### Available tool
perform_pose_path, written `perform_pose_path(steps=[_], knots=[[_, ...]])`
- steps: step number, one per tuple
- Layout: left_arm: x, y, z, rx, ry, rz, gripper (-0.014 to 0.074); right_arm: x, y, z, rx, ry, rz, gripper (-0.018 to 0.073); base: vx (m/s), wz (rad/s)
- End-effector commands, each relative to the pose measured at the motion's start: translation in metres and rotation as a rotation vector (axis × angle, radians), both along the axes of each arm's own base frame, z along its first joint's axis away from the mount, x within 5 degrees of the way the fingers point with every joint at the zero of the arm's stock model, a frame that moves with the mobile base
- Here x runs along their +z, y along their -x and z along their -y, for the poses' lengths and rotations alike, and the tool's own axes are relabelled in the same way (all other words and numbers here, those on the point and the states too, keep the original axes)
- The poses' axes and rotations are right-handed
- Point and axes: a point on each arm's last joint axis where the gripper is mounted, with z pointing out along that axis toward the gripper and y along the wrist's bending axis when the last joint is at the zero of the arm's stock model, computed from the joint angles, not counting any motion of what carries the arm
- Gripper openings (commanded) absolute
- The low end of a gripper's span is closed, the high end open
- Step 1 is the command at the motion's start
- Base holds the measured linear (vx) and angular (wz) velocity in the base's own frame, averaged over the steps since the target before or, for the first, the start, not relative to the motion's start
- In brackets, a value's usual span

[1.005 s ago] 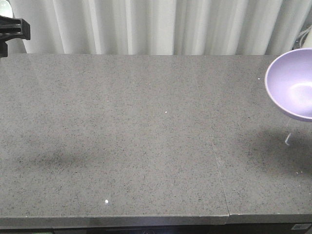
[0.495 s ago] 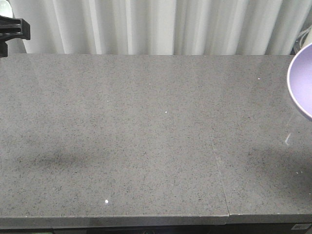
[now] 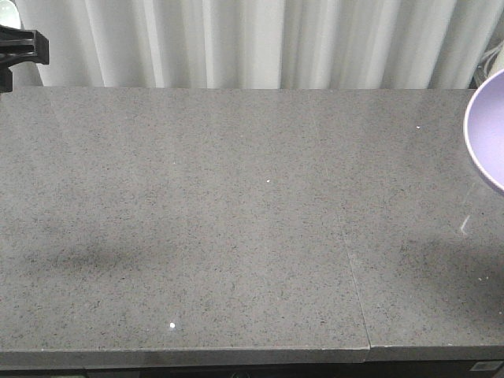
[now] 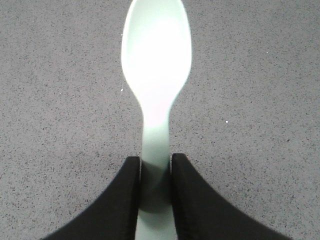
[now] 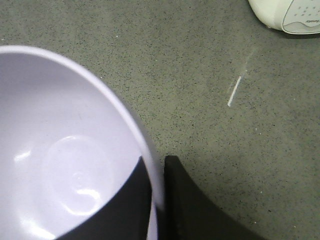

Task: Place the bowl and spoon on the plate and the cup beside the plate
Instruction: 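Lift the bowl by its rim with the right gripper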

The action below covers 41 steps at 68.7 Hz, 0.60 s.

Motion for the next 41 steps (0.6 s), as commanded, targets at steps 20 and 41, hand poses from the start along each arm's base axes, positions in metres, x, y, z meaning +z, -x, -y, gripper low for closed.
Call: perform_pose_path(steps=[20,41], knots=[[0.0161,0.0067,-0.0032,-0.009,0.009,0.095,-0.0006,0.0142,0.0015,0.0008,-0.002,0.023,0.098,-0.0006,0.00,0.00],[0.0161,0.0067,-0.0032,-0.009,0.009,0.095,-0.0006,0.0142,0.0015,0.0007,-0.002,0.023,0.098,-0.0006,0.00,0.00]])
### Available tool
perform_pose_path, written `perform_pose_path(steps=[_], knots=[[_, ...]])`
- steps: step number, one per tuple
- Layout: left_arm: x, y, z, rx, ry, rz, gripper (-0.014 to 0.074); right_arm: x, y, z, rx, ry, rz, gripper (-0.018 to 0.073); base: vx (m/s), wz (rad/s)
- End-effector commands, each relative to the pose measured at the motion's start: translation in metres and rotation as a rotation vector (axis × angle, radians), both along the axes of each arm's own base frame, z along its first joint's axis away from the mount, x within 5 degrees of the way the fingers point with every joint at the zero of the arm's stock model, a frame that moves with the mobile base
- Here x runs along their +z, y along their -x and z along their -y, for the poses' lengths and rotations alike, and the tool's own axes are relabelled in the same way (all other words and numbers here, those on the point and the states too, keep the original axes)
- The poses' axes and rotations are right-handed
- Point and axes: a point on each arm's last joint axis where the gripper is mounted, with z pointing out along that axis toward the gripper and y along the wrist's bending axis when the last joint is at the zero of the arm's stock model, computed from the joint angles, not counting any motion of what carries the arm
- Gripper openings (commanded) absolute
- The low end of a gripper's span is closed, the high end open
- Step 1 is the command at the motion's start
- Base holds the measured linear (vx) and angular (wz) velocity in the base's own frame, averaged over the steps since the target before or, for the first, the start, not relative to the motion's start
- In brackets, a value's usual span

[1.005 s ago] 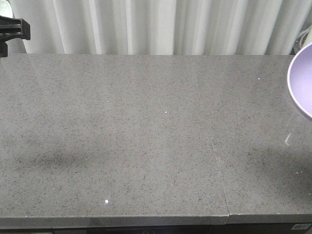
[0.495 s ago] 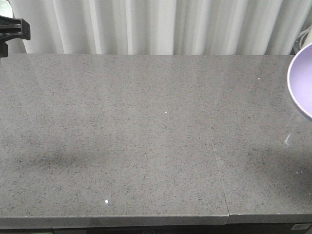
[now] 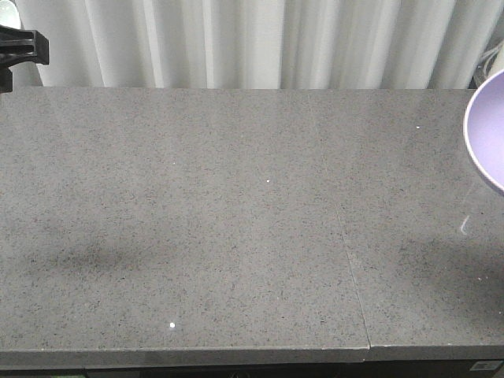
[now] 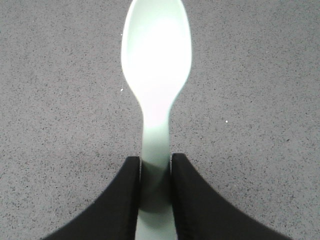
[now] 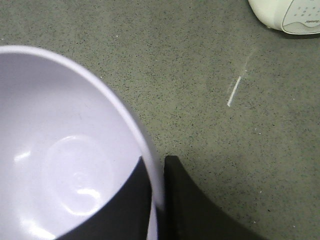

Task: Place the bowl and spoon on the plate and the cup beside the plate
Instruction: 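Lift the bowl by its rim with the right gripper, then drive the base, holding spoon and bowl, toward the counter with the plate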

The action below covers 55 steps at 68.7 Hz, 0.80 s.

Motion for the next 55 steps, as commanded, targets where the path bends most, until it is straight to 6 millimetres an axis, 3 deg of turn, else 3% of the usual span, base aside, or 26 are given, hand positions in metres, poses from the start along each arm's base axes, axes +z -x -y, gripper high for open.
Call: perform_pose_path(steps=[1,55], knots=[[0.0161,0.0067,-0.0032,-0.009,0.009,0.095,-0.0006,0.0142,0.0015,0.0007,-0.003,0.021,0.098,-0.0006,0.00,0.00],[0.0161,0.0067,-0.0032,-0.009,0.009,0.095,-0.0006,0.0142,0.0015,0.0007,-0.003,0.021,0.098,-0.0006,-0.01,-0.06]])
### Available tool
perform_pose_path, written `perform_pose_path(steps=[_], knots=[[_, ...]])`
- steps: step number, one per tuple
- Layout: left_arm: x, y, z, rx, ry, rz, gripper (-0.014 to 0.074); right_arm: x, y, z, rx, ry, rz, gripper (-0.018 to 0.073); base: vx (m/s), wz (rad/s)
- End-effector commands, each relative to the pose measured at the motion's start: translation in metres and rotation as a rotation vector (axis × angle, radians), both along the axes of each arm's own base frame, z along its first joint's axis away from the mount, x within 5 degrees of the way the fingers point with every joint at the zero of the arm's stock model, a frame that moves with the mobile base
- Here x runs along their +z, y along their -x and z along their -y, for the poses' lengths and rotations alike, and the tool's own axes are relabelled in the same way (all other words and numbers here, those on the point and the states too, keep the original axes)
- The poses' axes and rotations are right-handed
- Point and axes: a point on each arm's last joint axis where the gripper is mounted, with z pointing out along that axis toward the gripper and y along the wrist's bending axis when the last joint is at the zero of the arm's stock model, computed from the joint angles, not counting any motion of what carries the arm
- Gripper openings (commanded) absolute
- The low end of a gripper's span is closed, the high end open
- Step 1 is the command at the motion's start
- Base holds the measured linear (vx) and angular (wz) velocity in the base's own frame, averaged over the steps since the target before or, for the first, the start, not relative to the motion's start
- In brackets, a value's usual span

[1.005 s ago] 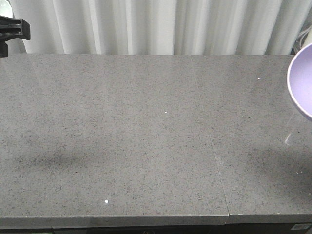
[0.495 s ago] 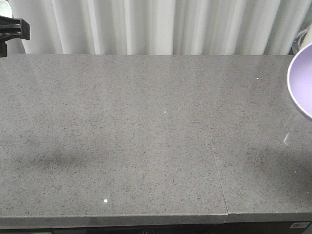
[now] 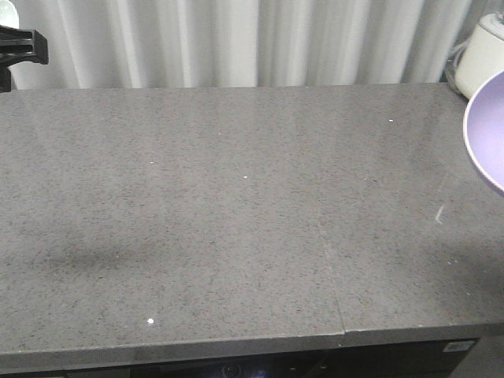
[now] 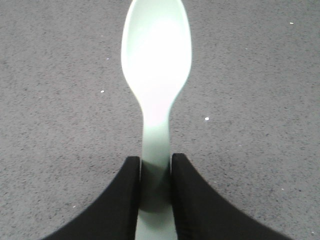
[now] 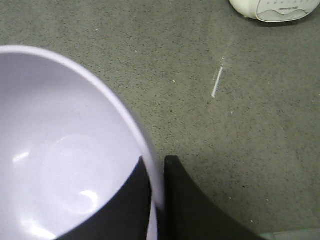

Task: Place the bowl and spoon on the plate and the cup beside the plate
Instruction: 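Drive the base, holding spoon and bowl, toward the counter with the plate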

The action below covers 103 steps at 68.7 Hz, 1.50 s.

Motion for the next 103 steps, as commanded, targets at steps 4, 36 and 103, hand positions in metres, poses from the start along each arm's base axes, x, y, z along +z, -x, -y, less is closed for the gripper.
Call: perform_pose_path(steps=[4,36,103], knots=[[0.0161,0.0068,-0.0032,-0.009,0.010,0.095,-0.0006,0.0142,0.0015,0.0008,-0.004,0.022,0.098,-0.0006,-0.03,-0.21],[0.0161,0.0068,-0.0032,-0.009,0.010,0.095,-0.0006,0.0142,0.0015,0.0008,-0.004,0.022,0.098,-0.0006,-0.03,-0.40],[0.0161,0.0068,-0.0032,-0.009,0.010,0.095,-0.0006,0.0142,0.0015,0.0008,-0.004,0.022,0.098,-0.0006,-0.04,-0.49]])
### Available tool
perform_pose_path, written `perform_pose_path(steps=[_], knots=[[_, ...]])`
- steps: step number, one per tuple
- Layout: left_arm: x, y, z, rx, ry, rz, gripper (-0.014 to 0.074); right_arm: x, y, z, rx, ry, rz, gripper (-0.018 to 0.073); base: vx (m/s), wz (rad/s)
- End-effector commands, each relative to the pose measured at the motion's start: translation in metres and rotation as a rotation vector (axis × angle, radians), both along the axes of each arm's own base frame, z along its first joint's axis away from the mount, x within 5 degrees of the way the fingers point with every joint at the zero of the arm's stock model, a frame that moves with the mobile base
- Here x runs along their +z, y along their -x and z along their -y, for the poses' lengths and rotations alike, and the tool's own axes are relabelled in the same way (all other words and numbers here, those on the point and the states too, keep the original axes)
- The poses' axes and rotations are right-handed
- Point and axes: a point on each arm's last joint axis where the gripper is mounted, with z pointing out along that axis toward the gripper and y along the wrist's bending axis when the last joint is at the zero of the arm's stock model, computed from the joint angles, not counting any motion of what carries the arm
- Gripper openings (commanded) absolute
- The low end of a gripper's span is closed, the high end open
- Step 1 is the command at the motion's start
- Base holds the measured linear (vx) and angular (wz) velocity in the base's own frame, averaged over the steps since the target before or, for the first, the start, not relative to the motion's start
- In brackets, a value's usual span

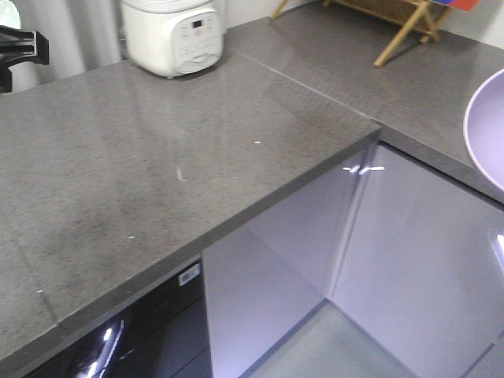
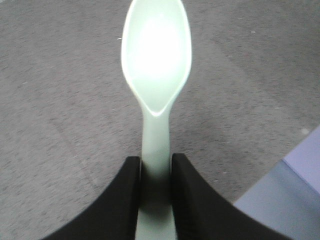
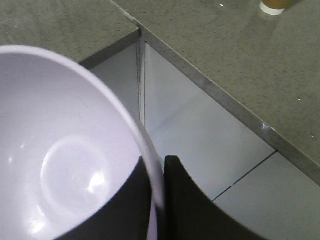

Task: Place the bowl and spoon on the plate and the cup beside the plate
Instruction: 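Drive the base, holding spoon and bowl, toward the counter with the plate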

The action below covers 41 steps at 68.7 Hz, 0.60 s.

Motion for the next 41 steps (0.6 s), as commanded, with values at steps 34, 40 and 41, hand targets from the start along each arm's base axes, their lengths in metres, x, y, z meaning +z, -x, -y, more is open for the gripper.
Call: perform_pose_path(steps=[34,40,41], knots=[[0.0162,0.0067,-0.0031,-0.009,0.010,0.096,-0.0006,0.0142,0.0015,0.0007,-0.004,0.021,0.098,-0.0006,0.04,-0.49],[0.0162,0.0067,-0.0031,-0.009,0.010,0.096,-0.0006,0.0142,0.0015,0.0007,-0.004,0.021,0.098,-0.0006,0.09,-0.51],[0.0162,0.0067,-0.0031,-0.009,0.010,0.096,-0.0006,0.0142,0.0015,0.0007,-0.004,0.021,0.098,-0.0006,0.09,-0.52]])
